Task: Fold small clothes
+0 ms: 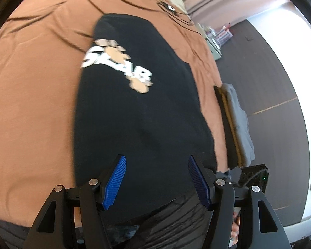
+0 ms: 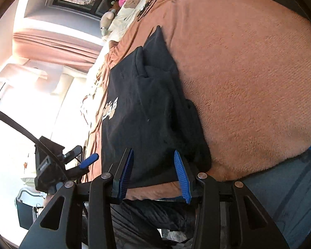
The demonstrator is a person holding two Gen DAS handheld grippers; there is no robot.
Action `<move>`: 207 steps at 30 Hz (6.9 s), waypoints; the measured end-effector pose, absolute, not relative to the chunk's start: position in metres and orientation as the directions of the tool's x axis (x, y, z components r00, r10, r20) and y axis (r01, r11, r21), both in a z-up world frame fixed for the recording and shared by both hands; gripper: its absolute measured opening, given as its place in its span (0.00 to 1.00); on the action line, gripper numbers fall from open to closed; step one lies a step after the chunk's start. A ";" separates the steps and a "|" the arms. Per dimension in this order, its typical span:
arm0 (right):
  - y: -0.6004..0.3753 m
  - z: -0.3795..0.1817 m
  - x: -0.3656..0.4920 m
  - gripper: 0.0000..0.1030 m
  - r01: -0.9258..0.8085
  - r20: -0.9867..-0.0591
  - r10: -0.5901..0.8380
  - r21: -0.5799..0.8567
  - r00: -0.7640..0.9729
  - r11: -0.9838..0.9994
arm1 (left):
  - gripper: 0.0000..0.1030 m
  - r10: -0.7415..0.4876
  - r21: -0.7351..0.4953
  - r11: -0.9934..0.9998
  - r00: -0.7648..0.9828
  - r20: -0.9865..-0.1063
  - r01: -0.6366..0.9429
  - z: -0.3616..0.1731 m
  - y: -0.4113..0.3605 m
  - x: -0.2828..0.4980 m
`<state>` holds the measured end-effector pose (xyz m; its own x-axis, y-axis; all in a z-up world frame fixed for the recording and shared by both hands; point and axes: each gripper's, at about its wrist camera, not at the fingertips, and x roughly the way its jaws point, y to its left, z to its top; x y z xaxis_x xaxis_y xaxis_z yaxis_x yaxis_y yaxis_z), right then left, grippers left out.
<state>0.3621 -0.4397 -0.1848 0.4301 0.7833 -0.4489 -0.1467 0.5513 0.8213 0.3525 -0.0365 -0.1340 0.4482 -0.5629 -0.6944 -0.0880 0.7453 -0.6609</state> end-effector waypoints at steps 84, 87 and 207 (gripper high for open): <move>-0.274 -0.088 0.600 0.65 -0.366 -0.717 0.568 0.443 0.403 0.819 | 0.51 -0.473 -0.691 0.667 0.558 -0.682 -0.279 -0.161 0.052 0.386; -0.267 -0.092 0.611 0.57 -0.363 -0.725 0.559 0.435 0.403 0.824 | 0.51 -0.482 -0.698 0.655 0.552 -0.681 -0.289 -0.169 0.051 0.386; -0.196 -0.067 0.657 0.00 -0.508 -0.814 0.448 0.227 0.369 0.831 | 0.51 -0.442 -0.658 0.689 0.543 -0.714 -0.304 -0.169 0.062 0.367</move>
<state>0.6574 -0.1961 -0.0673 0.3690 0.4482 -0.8142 -0.5078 0.8310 0.2273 0.3670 0.0623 -0.1687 0.5426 -0.4420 -0.7143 -0.3042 0.6893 -0.6576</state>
